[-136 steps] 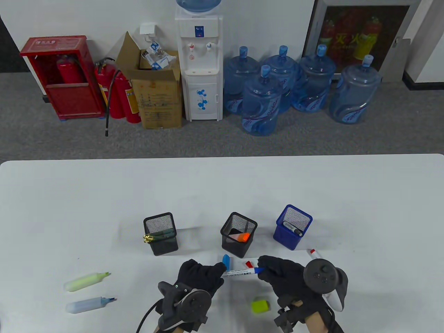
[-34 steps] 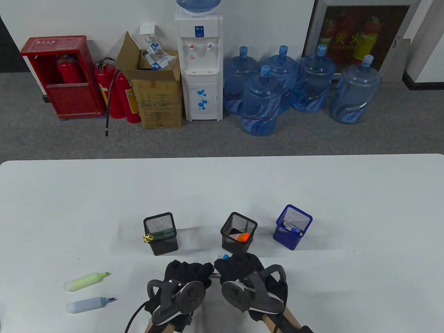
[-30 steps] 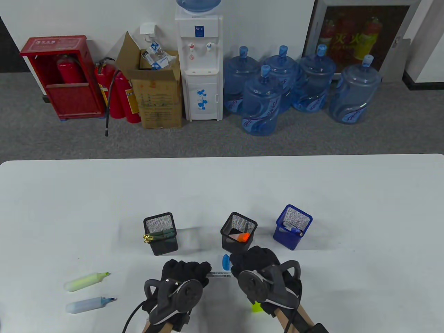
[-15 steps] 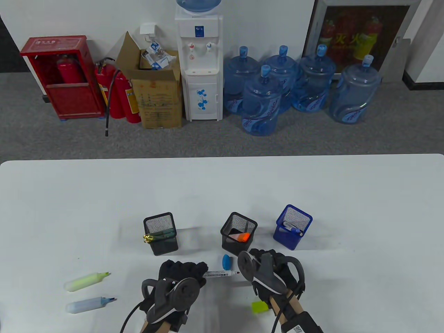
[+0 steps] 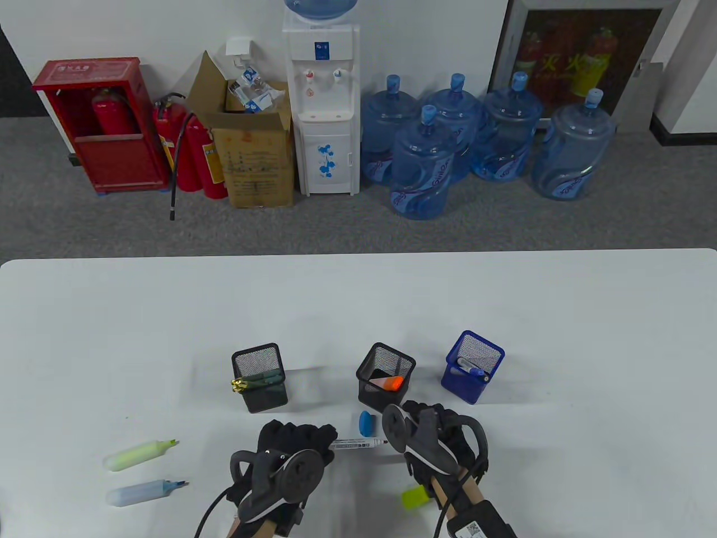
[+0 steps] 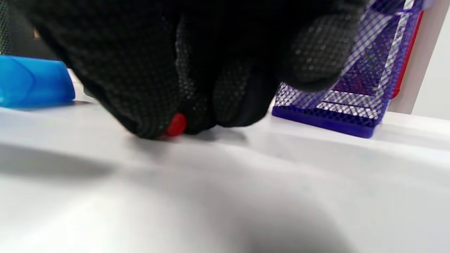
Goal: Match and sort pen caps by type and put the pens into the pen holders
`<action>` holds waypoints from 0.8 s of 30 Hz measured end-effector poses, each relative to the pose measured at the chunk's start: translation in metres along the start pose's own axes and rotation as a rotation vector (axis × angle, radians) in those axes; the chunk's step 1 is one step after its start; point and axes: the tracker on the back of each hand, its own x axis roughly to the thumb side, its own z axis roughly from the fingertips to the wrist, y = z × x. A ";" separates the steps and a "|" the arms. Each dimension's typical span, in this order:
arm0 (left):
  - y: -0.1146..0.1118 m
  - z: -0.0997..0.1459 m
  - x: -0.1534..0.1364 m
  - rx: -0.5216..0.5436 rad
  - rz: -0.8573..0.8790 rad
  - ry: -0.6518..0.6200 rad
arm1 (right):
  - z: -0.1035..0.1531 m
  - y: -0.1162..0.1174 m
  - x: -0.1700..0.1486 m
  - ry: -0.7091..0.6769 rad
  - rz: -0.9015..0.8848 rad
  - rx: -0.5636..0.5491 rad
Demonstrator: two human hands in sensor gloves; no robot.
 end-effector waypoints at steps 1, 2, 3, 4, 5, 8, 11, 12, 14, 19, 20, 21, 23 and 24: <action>0.000 0.000 0.000 0.000 -0.001 0.001 | 0.000 0.000 -0.001 -0.008 0.019 0.002; 0.000 0.000 0.000 0.000 -0.001 0.001 | 0.001 0.000 -0.003 -0.018 0.029 0.001; 0.000 0.000 0.000 0.000 0.002 0.003 | 0.001 -0.001 -0.005 -0.025 0.033 0.005; 0.000 0.000 -0.001 0.000 0.003 0.005 | 0.002 -0.003 -0.010 -0.028 0.024 0.022; 0.000 0.000 -0.001 0.000 0.004 0.006 | 0.004 -0.005 -0.014 -0.034 0.008 0.023; 0.000 0.000 -0.001 -0.002 0.008 0.010 | 0.011 -0.014 -0.025 -0.077 -0.031 0.033; 0.000 -0.001 0.000 -0.002 0.018 0.013 | 0.024 -0.021 -0.033 -0.145 -0.124 -0.010; 0.000 -0.001 0.000 -0.001 0.020 0.012 | 0.029 -0.022 -0.036 -0.170 -0.177 -0.030; 0.000 -0.001 0.002 0.002 0.021 0.012 | 0.037 -0.022 -0.039 -0.182 -0.260 -0.075; -0.003 -0.001 0.004 0.003 0.029 0.016 | 0.048 -0.021 -0.038 -0.239 -0.306 -0.170; -0.003 -0.001 0.004 0.004 0.032 0.017 | 0.050 -0.023 -0.038 -0.248 -0.317 -0.196; -0.003 -0.001 0.004 0.003 0.034 0.018 | 0.051 -0.023 -0.037 -0.251 -0.336 -0.203; -0.003 -0.002 0.005 0.007 0.037 0.013 | 0.052 -0.025 -0.036 -0.254 -0.365 -0.220; -0.003 -0.002 0.006 0.010 0.044 0.011 | 0.053 -0.025 -0.035 -0.252 -0.378 -0.230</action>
